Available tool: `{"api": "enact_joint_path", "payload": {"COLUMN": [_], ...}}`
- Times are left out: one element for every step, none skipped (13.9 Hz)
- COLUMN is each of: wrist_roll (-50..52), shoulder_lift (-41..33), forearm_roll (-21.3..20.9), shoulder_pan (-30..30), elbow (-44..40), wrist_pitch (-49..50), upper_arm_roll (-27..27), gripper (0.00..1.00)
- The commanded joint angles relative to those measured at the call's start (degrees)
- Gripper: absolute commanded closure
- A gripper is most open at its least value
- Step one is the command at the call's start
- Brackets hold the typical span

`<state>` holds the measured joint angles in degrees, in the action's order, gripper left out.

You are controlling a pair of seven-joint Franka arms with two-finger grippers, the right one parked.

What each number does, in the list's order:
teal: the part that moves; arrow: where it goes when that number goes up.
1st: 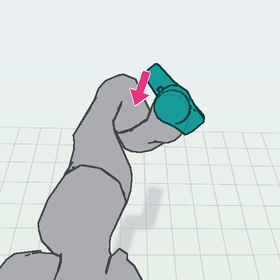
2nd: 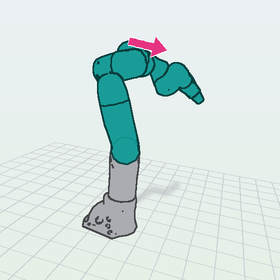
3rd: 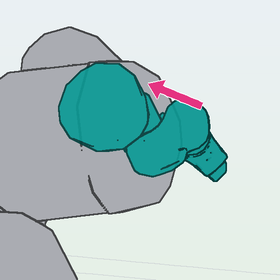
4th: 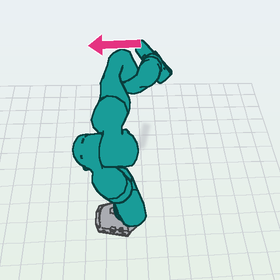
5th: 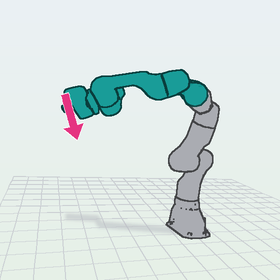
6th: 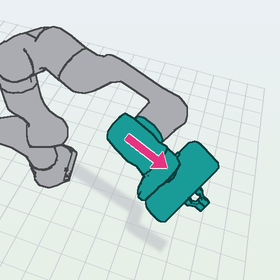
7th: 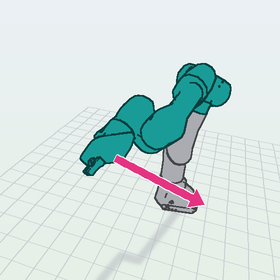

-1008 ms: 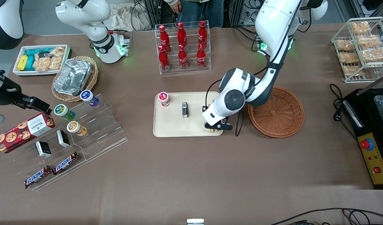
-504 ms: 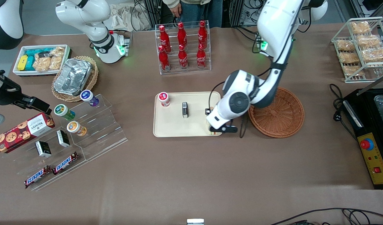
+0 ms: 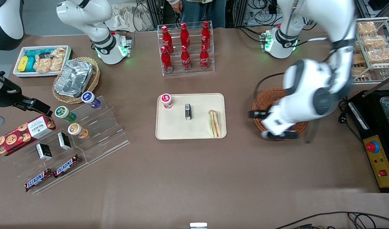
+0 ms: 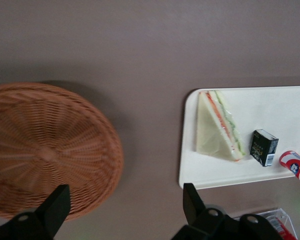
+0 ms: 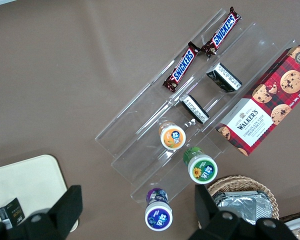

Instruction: Place sandwich from basket to tray

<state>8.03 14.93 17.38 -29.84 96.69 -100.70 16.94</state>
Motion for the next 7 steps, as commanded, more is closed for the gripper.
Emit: {"api": "enact_joint_path", "payload": {"wrist_roll": [-4.23,-5.9,-7.83,-10.38,-11.62,-11.72,-11.46], "shoulder_lift": [-5.77,-7.09,-7.97,-8.94,-9.47,-9.56,-9.56], "forearm_roll": [-8.89,-11.9,-12.71,-12.28,-11.85,-10.97,-10.27], "shoulder_pan": [3.29,4.52,6.36,9.33,11.97,14.26,15.42], "elbow": [0.96,0.87,0.78,0.35,-0.79,-2.37,-4.3], "wrist_pitch": [1.56,2.78,4.1,5.76,8.04,10.24,12.0], "upper_arm_roll": [-0.59,-0.68,-0.59,-0.77,-0.86,-0.94,-0.77], "gripper": [0.0,0.0,0.0,0.0,0.0,0.0,0.0]}}
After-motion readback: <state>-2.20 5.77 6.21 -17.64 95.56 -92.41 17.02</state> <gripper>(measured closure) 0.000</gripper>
